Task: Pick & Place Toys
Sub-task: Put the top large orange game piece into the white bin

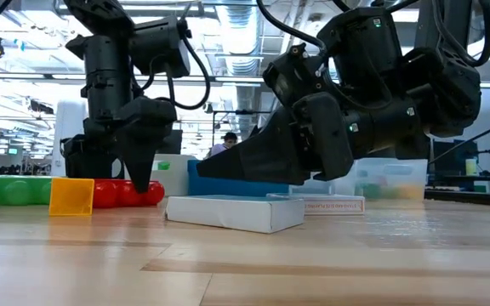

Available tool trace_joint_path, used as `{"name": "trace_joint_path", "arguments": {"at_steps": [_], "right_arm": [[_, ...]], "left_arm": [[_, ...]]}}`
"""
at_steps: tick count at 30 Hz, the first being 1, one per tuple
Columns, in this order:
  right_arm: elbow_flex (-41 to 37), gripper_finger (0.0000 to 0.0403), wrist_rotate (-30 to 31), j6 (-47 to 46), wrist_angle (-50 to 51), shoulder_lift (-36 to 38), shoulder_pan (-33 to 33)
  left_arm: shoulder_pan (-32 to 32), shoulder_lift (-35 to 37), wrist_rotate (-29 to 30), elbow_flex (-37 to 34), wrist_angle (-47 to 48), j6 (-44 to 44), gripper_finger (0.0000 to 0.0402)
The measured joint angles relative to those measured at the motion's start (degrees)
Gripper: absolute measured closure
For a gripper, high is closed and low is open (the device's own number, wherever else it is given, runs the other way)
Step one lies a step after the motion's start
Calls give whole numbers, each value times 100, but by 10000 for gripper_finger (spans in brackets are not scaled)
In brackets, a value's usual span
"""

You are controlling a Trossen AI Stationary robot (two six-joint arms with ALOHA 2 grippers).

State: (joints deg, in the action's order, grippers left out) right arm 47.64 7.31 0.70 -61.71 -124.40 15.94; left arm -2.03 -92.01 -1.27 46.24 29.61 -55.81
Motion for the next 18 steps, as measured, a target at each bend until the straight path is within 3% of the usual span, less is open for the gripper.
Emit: {"name": "trace_joint_path", "arguments": {"at_steps": [18], "right_arm": [[0,104,0,-119,54,0,7]], "left_arm": [[-260,-13,701,-13,149,160,5]]}}
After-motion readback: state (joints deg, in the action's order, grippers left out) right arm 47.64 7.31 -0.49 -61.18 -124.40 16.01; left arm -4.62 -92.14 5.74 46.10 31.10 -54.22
